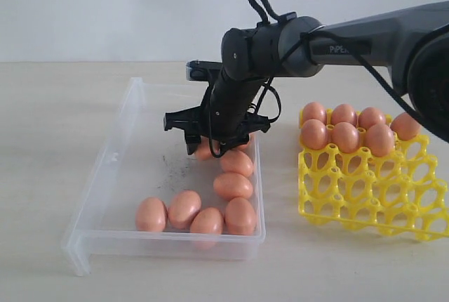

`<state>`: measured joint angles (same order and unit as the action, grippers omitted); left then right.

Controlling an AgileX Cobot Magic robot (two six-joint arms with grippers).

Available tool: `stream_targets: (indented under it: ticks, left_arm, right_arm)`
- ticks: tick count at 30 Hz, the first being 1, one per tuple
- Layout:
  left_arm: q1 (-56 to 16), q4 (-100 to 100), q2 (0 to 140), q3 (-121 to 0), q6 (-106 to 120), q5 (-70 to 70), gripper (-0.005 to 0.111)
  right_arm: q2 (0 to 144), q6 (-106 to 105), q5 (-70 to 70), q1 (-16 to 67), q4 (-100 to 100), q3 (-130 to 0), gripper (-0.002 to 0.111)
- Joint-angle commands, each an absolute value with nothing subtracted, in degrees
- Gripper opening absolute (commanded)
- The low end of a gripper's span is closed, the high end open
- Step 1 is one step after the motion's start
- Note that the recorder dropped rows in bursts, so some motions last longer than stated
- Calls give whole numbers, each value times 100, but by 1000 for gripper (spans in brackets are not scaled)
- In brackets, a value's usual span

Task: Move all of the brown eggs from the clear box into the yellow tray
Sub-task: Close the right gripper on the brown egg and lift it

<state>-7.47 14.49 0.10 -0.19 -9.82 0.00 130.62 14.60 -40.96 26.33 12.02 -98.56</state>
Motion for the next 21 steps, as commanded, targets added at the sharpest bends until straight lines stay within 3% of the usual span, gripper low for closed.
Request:
stream_targets:
  ticks: [1,9,12,17,21]
  left_arm:
    - [-789,1440,0,0,-974,0,4]
    - [-789,1440,0,0,-974,0,4]
    - [-789,1440,0,0,-974,0,4]
    - [-789,1440,0,0,-974,0,4]
    - [-789,1440,0,0,-974,0,4]
  right_arm:
    - [13065,1493,-3953,2663,1122,-9815,55]
    - [13065,1625,-3757,2676,1084,-9815,54]
    - [13065,1625,-3825,2676,1069,-9815,42]
    - [13065,1555,-3625,2676,976,-9815,2]
    - [13065,801,-3371,2698,952,-9815,0]
